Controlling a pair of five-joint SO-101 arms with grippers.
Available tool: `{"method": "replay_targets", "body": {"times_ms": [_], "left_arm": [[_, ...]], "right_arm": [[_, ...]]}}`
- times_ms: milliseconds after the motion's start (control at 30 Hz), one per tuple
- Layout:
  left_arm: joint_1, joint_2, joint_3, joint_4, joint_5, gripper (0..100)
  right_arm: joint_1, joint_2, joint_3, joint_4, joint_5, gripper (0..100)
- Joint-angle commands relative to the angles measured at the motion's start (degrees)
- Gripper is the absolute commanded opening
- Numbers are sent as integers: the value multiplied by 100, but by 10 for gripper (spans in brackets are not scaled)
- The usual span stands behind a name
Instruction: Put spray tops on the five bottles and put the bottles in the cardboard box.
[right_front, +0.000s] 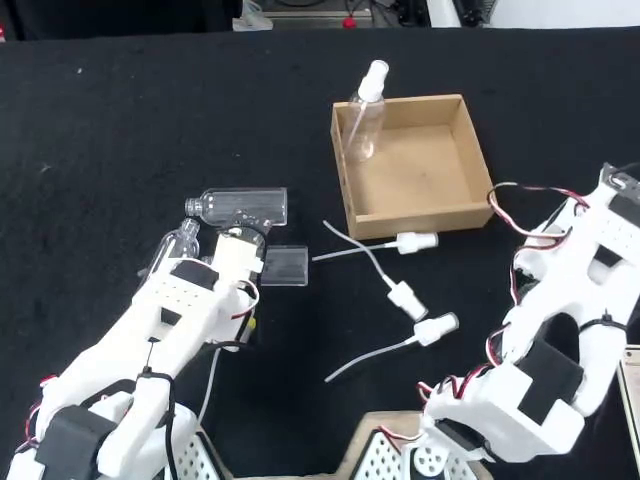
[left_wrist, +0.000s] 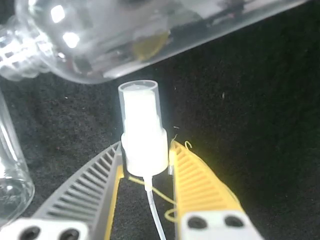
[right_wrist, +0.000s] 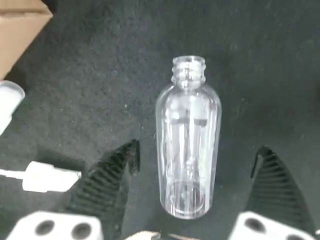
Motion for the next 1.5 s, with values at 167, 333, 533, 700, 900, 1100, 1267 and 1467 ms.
{"method": "replay_targets", "body": {"times_ms": [167,333,533,700,900,1100,1267,1467], "left_arm": [[-66,-79,13,-26,0,77],[-66,-79,13,-26,0,77],[-66,-79,13,-26,0,77],[-66,-79,13,-26,0,77],[-66,-79,4,-26,0,77],[-66,-79,4,-26,0,77],[-66,-79,13,-26,0,77],[-66,-79,13,-26,0,77]], "right_arm": [[-18,1560,-1024,396,-53,339],[-70,2668,-1921,905,0,338],[-185,3336,-2976,1398,0,210],[-185,3204,-3503,1477,316,167],[-404,2484,-3029,1398,1055,167],[-484,998,-576,-440,1081,167],[-484,-84,1086,-1978,1064,167],[-484,242,426,-791,677,243]]}}
